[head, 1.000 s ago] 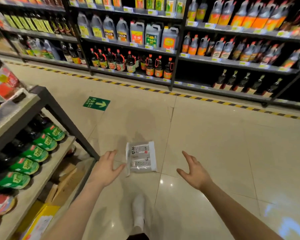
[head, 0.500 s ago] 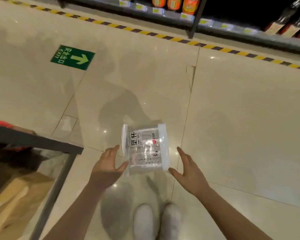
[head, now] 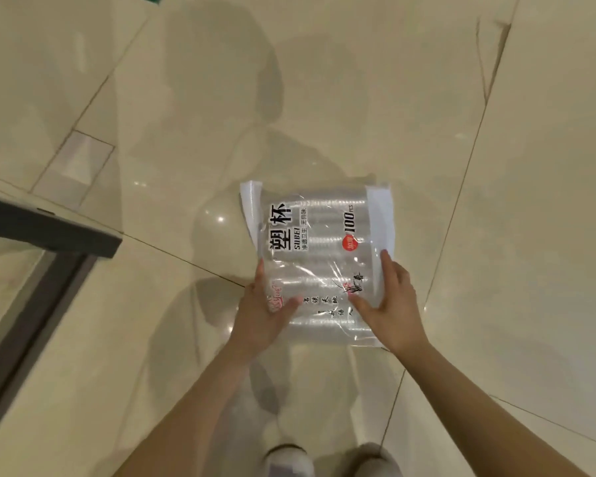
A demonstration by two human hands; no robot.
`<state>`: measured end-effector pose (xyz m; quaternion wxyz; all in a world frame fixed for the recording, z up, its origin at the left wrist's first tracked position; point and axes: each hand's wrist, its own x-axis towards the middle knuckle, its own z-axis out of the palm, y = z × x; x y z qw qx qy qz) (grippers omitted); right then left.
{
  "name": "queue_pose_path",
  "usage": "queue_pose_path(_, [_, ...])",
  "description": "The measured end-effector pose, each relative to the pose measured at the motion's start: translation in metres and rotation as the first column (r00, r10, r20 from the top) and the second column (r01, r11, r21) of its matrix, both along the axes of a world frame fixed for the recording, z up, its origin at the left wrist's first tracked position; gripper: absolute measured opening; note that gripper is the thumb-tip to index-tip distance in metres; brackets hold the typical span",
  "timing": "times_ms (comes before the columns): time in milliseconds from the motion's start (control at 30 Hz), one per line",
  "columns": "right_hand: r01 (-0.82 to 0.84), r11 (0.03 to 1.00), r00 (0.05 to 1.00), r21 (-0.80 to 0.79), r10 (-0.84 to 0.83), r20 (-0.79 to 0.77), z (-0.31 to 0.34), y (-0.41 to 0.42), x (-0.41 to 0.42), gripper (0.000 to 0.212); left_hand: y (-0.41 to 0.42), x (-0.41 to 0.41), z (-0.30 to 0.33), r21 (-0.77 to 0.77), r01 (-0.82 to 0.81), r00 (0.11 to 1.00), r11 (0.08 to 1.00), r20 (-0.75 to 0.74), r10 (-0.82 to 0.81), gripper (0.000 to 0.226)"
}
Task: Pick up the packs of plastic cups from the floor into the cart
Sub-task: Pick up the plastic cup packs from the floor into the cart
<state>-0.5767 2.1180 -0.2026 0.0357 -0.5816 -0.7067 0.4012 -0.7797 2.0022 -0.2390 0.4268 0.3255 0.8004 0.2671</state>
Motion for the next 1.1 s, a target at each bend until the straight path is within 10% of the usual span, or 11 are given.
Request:
queue_pose_path(233, [-0.026, 1.0, 1.0, -0.002, 0.026, 0.002, 0.09, -0.001, 0.002, 0.094, -0.014, 0.007, 0.097, 0.111, -0.067, 0.998, 0.991, -0.002, 0.068, 0.092])
queue_pose_path(733, [-0.253, 0.965, 0.959, 0.074, 0.26, -0.112, 0.554, -0.037, -0.018, 0.091, -0.072, -0.01, 0.568, 0.257, -0.18, 0.981, 0.95, -0.02, 0.191, 0.071])
queue_pose_path(1100, [-0.638, 0.697, 0.728, 0.326, 0.684, -0.038, 0.705, -0.064, -0.061, 0.092, -0.202, 0.001, 0.786, 0.451, -0.299, 0.869, 0.841, -0.235, 0.435, 0.07])
